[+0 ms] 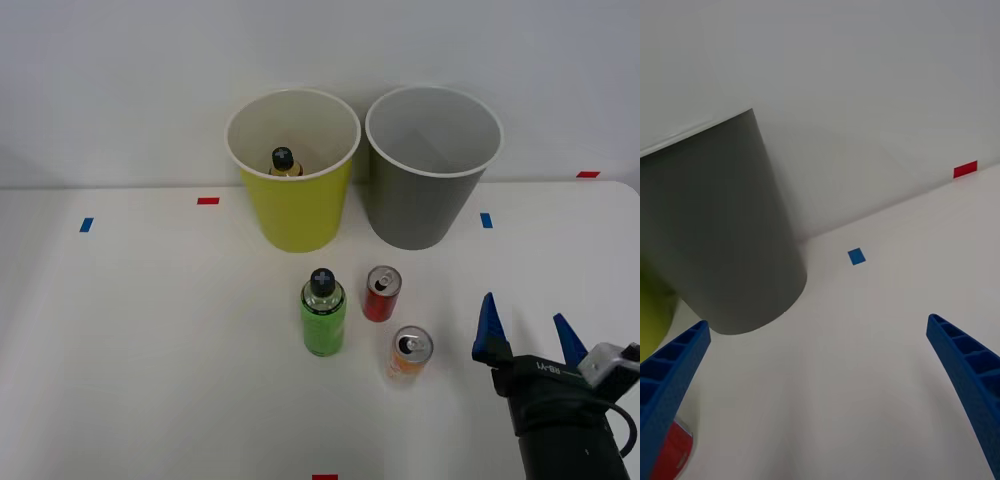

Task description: Put cans in the gray bin, plastic bottles in the light green bin

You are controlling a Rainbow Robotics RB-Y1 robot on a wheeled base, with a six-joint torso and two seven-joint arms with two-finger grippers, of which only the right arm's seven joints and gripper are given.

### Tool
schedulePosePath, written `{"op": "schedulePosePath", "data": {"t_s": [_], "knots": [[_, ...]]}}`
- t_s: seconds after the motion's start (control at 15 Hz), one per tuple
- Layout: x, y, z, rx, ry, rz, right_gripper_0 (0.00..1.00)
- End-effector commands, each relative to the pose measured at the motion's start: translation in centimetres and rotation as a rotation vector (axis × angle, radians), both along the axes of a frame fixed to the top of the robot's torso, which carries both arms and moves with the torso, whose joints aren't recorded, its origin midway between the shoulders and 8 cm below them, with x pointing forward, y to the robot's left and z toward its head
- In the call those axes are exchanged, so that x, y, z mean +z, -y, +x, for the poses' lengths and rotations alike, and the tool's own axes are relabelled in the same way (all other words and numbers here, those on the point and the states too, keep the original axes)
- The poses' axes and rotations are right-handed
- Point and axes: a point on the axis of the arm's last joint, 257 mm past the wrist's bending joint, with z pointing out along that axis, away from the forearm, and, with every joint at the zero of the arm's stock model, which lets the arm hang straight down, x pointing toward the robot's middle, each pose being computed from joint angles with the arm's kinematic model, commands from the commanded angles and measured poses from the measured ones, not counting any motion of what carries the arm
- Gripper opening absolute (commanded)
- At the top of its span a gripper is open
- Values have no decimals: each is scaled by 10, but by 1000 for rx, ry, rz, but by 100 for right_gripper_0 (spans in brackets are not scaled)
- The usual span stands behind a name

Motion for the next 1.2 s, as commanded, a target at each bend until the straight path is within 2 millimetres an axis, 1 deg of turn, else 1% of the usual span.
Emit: {"op": "schedulePosePath", "data": {"t_s": [0.07, 0.27, 0.47, 0.6, 0.73, 0.87, 1.0, 1.2], "knots": [[-13, 2, -3, -22, 12, -30, 100], [-21, -6, -7, -5, 29, 8, 100], [-33, -11, -18, 45, 62, -15, 100], [-36, -14, -24, 77, 64, -1, 100], [-37, -20, -26, 106, 55, -47, 100], [-35, -28, -25, 142, 59, -149, 100], [-36, -30, -28, 162, 58, -216, 100], [-38, -29, -40, 154, 62, -192, 100]]}}
